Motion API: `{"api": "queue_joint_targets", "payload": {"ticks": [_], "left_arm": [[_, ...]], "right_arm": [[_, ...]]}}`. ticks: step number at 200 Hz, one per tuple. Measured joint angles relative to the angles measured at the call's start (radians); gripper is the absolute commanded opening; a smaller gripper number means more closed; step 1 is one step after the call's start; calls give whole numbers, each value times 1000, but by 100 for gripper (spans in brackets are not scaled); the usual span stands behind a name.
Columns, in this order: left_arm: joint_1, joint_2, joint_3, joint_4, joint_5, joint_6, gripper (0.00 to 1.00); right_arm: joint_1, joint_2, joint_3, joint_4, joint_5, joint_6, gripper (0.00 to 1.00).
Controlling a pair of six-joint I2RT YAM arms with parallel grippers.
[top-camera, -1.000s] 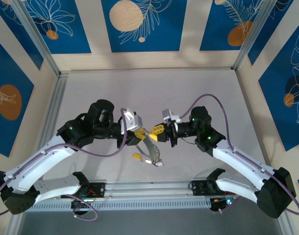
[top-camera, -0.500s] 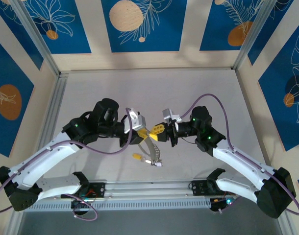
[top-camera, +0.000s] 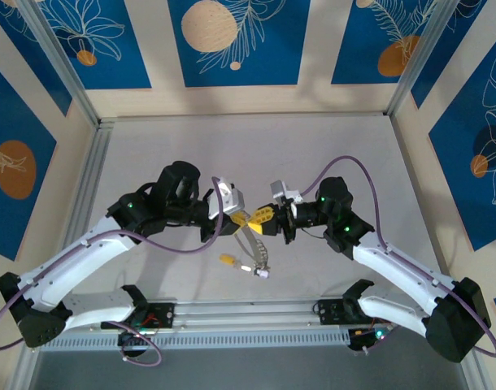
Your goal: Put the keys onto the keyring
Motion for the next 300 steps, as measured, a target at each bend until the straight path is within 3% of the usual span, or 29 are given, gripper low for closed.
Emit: {"api": "queue_joint_targets", "payload": {"ticks": [39, 123, 156, 183, 256, 300], "left_arm": [[0, 0, 0, -2, 4, -2, 0], [-5, -2, 0, -2, 3, -3, 0], [-11, -7, -7, 1, -20, -2, 0], [-17, -10, -29, 0, -46, 0, 0], [-15, -27, -61, 0, -75, -1, 0], [-10, -29, -70, 0, -80, -1, 0]], "right_arm": [[-5, 8, 0, 12, 0, 4, 0], [-4, 7, -2, 14, 1, 6, 0], [-9, -8, -8, -2, 35, 1, 27], [-31, -64, -34, -41, 88, 6, 37], [-55, -154, -57, -169, 158, -2, 55], [-52, -154, -70, -229, 172, -13, 58]]}}
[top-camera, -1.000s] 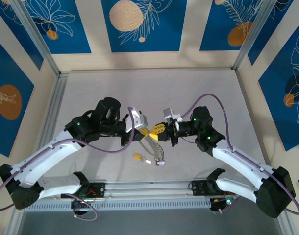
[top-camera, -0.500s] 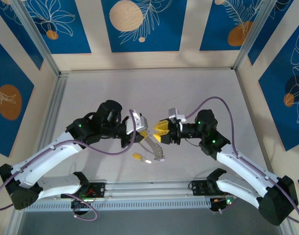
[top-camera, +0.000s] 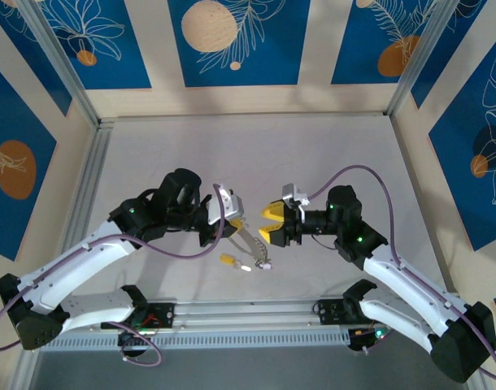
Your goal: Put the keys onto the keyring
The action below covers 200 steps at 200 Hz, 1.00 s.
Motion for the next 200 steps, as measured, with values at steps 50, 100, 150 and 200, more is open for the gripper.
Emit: {"api": "queue_joint_targets", "payload": {"ticks": [50, 100, 150, 200], "left_arm": [[69, 6, -3, -1, -10, -30, 0], [251, 27, -4, -2, -86, -125, 0], [380, 0, -41, 0, -166, -214, 0], [415, -19, -65, 0, -168, -247, 0]], "right_arm": [[12, 0, -29, -60, 162, 17, 64], [33, 3, -101, -176, 330, 117, 67], [240, 100, -124, -204, 466, 207, 59], [422, 436, -15, -193, 611, 160, 54]]}}
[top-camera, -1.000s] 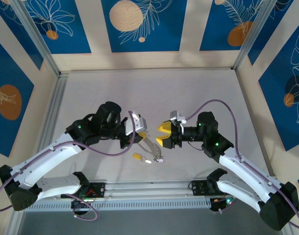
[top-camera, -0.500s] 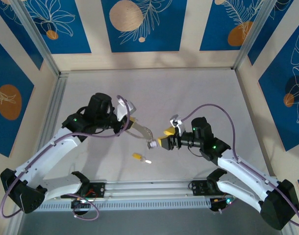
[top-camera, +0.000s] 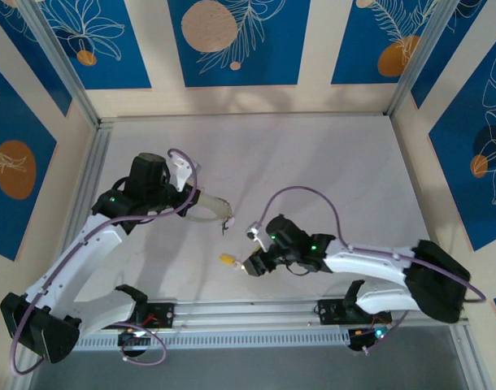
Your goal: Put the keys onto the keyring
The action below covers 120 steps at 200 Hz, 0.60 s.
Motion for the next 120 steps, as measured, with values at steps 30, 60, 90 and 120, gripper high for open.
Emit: {"api": "queue_joint_targets", "payload": {"ticks": [30, 60, 90, 120], "left_arm": [[41, -40, -21, 0, 0, -15, 0], [74, -67, -47, 0, 2, -18, 0], [88, -69, -64, 0, 9, -22, 0], [92, -69, -64, 1, 26, -25, 0]], "right_arm": [[58, 145, 117, 11, 64, -47, 52], [92, 227, 180, 11, 115, -77, 47], [117, 273, 195, -14, 154, -93, 44], [132, 286, 195, -47, 184, -98, 43]]}}
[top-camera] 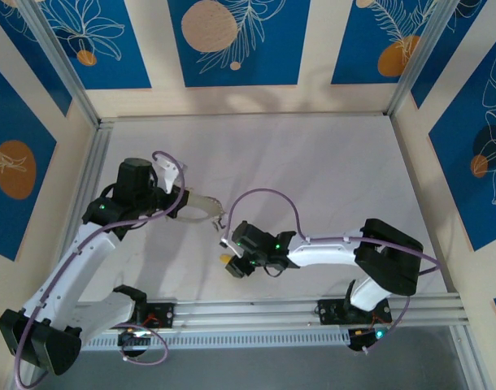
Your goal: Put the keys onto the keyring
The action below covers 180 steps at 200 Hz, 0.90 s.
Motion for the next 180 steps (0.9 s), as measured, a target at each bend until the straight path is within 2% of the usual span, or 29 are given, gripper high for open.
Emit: {"api": "queue_joint_targets", "payload": {"ticks": [132, 147, 180], "left_arm": [[5, 4, -6, 15, 42, 0, 0], [5, 4, -9, 26, 50, -1, 0], [5, 4, -10, 31, 58, -1, 0]], "right_arm": [[2, 53, 0, -2, -5, -19, 25], [1, 53, 0, -2, -9, -22, 21], [1, 54, 0, 0, -25, -24, 3]]}}
